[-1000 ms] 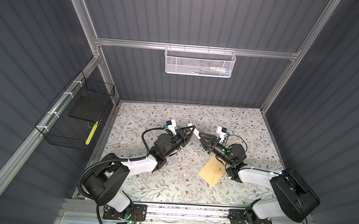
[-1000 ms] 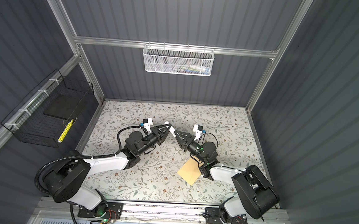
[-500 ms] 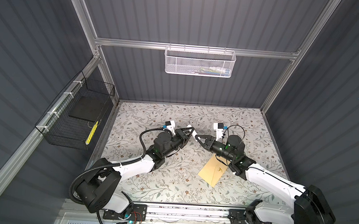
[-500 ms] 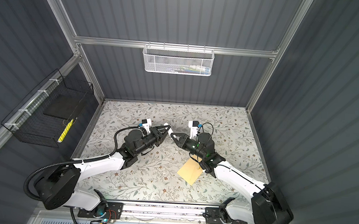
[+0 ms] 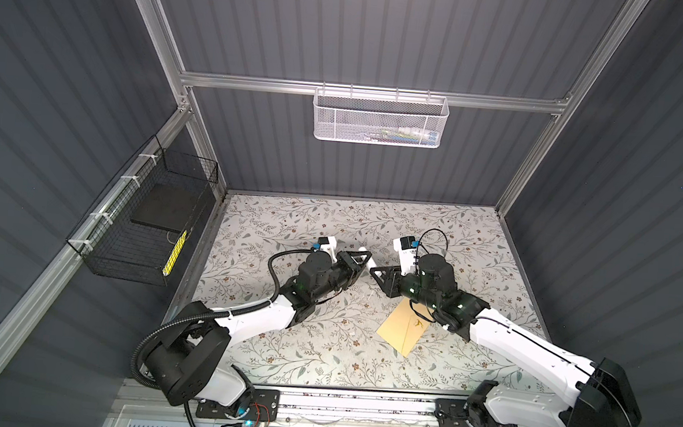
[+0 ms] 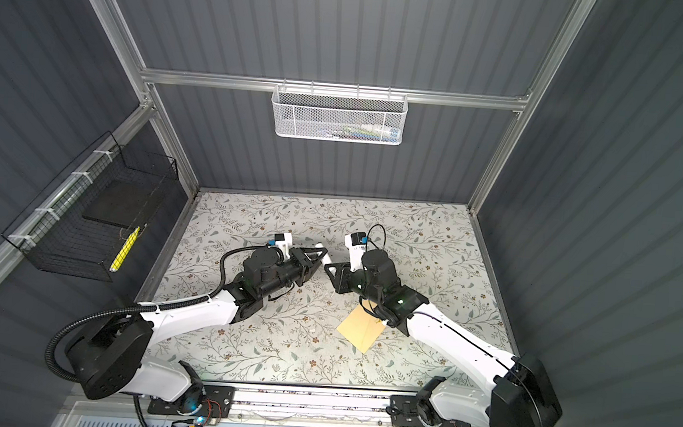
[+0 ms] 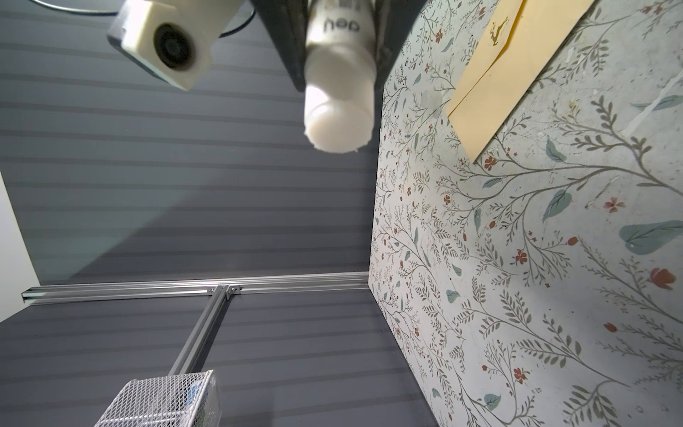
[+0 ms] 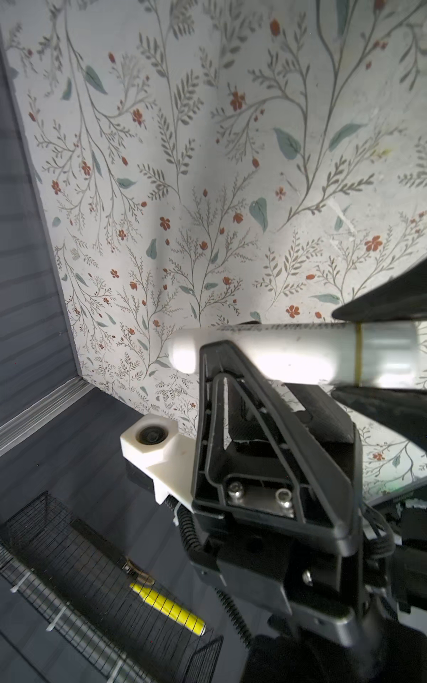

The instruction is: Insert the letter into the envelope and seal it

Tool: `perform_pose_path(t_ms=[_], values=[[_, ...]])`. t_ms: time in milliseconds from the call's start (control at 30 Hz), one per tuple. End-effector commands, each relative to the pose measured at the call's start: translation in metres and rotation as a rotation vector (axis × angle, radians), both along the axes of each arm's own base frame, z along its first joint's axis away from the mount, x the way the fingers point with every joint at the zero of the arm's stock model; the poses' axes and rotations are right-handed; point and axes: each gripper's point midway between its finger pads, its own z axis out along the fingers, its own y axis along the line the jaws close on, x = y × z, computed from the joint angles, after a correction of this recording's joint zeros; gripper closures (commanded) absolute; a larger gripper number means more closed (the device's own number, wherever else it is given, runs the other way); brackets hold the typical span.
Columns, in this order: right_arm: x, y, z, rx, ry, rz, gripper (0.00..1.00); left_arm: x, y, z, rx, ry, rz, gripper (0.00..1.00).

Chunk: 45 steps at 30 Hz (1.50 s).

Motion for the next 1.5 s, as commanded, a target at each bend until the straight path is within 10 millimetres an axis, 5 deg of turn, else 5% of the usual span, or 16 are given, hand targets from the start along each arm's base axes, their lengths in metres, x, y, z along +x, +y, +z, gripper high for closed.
perform_pose_path(t_ms=[0, 433, 633, 767, 967, 1200, 1467], values=[[-0.009, -0.006, -0.016, -0.182, -0.049, 0.05, 0.7, 0.006, -0.003, 0.028, -0.019, -0.074, 0.006, 1.0], [-0.006, -0.012, -0.026, -0.445, -0.244, 0.04, 0.64, 0.006, -0.005, 0.03, -0.011, -0.068, -0.008, 1.0], [-0.007, -0.024, 0.002, -0.371, -0.315, -0.037, 0.4, 0.005, -0.005, 0.029, -0.012, -0.071, -0.005, 1.0], [-0.018, -0.037, 0.02, -0.235, -0.315, -0.075, 0.21, 0.006, -0.004, 0.034, -0.032, -0.093, 0.0, 1.0], [-0.032, -0.051, 0.048, 0.161, -0.143, -0.086, 0.11, 0.007, -0.007, 0.046, -0.092, -0.16, -0.005, 1.0], [-0.031, -0.05, 0.087, 0.728, 0.127, -0.016, 0.12, 0.008, -0.007, 0.054, -0.134, -0.208, -0.002, 1.0], [-0.017, -0.031, 0.106, 1.042, 0.296, 0.093, 0.23, 0.009, -0.005, 0.059, -0.142, -0.234, 0.009, 1.0]])
